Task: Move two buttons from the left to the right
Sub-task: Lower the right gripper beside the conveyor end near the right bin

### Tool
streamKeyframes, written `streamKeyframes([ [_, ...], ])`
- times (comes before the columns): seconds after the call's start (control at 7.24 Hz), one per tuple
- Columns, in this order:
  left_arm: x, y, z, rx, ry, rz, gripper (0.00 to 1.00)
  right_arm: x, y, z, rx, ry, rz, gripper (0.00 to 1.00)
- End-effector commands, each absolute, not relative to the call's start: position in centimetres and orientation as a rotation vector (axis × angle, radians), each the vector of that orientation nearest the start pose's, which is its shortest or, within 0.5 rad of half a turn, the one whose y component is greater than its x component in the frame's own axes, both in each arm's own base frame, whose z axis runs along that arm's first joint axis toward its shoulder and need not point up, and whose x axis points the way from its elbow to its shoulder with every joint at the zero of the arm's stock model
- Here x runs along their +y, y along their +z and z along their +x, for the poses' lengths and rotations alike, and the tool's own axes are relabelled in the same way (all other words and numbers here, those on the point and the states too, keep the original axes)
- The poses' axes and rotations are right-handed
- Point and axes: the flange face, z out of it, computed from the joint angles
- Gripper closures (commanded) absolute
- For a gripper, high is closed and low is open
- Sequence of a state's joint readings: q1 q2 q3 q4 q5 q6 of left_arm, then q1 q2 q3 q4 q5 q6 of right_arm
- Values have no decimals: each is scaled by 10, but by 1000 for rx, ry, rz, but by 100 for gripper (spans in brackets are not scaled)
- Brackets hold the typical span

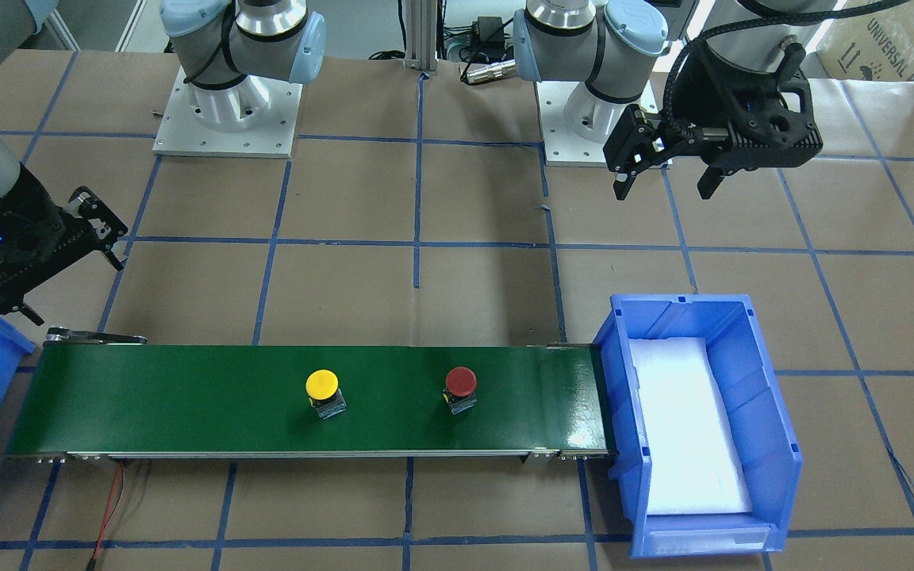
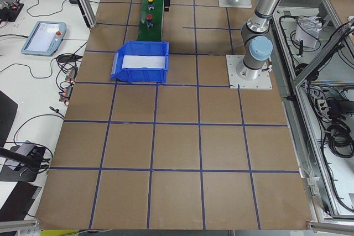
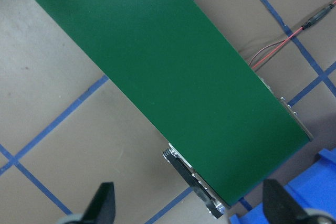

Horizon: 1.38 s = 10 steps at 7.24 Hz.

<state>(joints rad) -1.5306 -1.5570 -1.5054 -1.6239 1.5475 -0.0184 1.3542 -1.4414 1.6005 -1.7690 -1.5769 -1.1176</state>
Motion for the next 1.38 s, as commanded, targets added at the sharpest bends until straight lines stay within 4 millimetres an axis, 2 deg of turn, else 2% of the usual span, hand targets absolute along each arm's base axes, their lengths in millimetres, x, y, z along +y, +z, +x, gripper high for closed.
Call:
streamKeyframes([
  [0.0,-486,516,-121,3163,-29,-80,0,-560,409,-21,2684,-10,-1642,0],
  [0.14,-482,508,-133,3161,-2,-73,0,-564,406,-23,2617,-27,-1770,0],
  [0.28,-484,504,-147,3159,-64,-29,0,-577,399,-29,2639,-70,-1795,0],
  [0.41,-480,503,-149,3164,-88,-21,0,-582,389,-44,2642,-60,-1766,0],
  [0.55,-476,496,-145,3168,-79,-16,0,-583,379,-52,2565,-74,-1812,0],
  [0.69,-475,499,-144,3158,-108,-21,0,-586,372,-54,2518,-70,-1864,0],
  [0.83,-470,502,-143,3155,-104,-26,0,-591,357,-55,2490,-49,-1864,0],
  [0.97,-470,502,-140,3149,-101,-38,0,-595,363,-54,2483,-74,-1895,0],
  [1.24,-470,499,-129,3124,-51,-99,1,-605,348,-55,2344,-106,-2122,0],
])
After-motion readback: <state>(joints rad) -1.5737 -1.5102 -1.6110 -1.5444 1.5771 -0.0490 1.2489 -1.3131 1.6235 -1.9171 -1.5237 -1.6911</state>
